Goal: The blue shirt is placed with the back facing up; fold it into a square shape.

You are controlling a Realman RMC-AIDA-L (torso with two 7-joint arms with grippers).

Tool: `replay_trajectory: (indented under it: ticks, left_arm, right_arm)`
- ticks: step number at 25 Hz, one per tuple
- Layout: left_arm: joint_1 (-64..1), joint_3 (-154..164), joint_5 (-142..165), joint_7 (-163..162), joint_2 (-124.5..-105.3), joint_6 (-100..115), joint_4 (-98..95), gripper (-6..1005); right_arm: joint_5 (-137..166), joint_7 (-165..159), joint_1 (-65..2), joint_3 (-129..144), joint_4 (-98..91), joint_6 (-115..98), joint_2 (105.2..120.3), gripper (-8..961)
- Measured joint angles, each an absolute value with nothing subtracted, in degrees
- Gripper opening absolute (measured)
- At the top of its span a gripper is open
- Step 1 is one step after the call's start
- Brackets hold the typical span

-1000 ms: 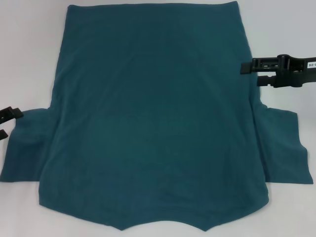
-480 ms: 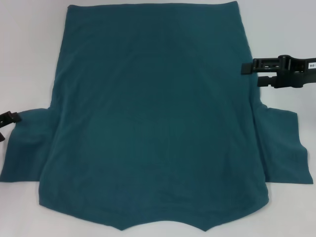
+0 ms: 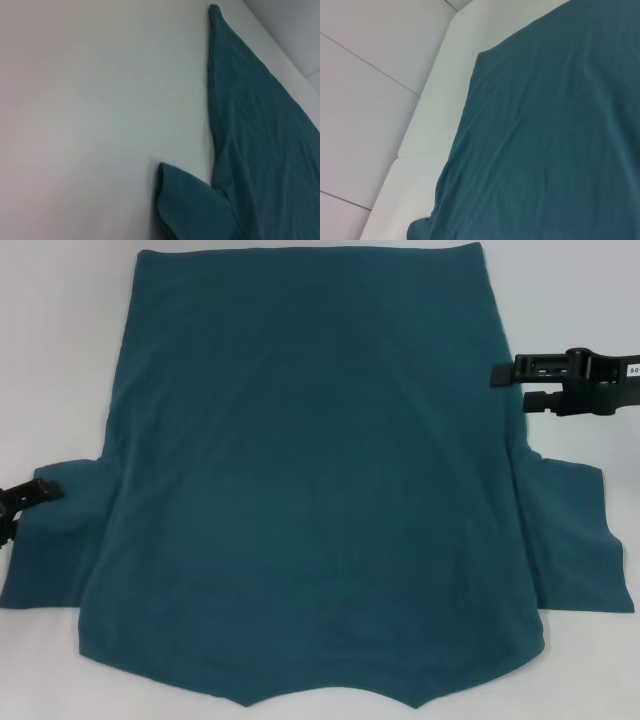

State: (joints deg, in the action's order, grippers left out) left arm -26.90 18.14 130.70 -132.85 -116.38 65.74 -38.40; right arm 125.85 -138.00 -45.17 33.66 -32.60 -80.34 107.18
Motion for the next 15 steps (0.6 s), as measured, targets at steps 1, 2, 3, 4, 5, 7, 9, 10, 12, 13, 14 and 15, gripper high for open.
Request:
replay_trajectory:
  ticks: [1,2,3,4,5,7,9,10,12,13,14,15]
  left_arm:
    - [-26.9,18.4,130.7,-132.9,-116.37,65.9,-38.4,868]
    - [-27.0,18.6,130.7,-133.0,-116.38,66.0,-38.4,862]
    - [-27.0,19.0,130.7,-133.1,-116.38,66.1,-38.4,855]
    - [-27.2,19.3,130.7,-133.2,-116.39,66.1,-38.4,849]
    - [-27.3,19.5,130.7,-133.2,-116.40,66.1,-38.4,842]
    - [-27.5,19.7,130.7,-133.3,-116.41,66.1,-38.4,830]
    - [-27.6,19.7,130.8,-133.4,-116.39,66.1,-38.4,817]
    - [-27.6,19.7,130.8,-133.6,-116.37,66.0,-38.4,810]
    - [-27.6,19.7,131.4,-134.6,-116.29,65.8,-38.6,798]
    - [-27.6,19.7,131.8,-135.0,-116.28,65.7,-38.7,791]
    - [-27.7,19.6,132.6,-135.4,-116.23,65.6,-38.8,785]
    - [-27.8,19.5,133.2,-135.7,-116.19,65.5,-38.9,778]
  right_arm:
    - [125.9,-138.0,-45.2,33.5,-32.6,-80.3,107.17,921]
    - [125.9,-138.0,-45.2,33.3,-32.6,-80.3,107.15,921]
    - [125.9,-138.0,-45.1,33.2,-32.6,-80.3,107.12,921]
    - [125.9,-138.0,-45.1,33.0,-32.6,-80.3,107.09,921]
    - [125.9,-138.0,-45.1,32.8,-32.6,-80.3,107.08,920]
    - [125.9,-138.0,-45.0,32.5,-32.6,-80.3,107.06,920]
    - [125.9,-137.9,-44.9,32.5,-32.6,-80.3,107.03,920]
    - [125.8,-137.9,-44.8,32.5,-32.6,-80.3,107.00,920]
    - [125.6,-137.9,-44.6,32.4,-32.6,-80.3,106.93,920]
    - [125.4,-137.9,-44.4,32.4,-32.6,-80.3,106.90,920]
    - [125.0,-137.9,-44.3,32.4,-32.6,-80.3,106.83,920]
    - [124.7,-137.9,-44.1,32.4,-32.6,-80.4,106.79,920]
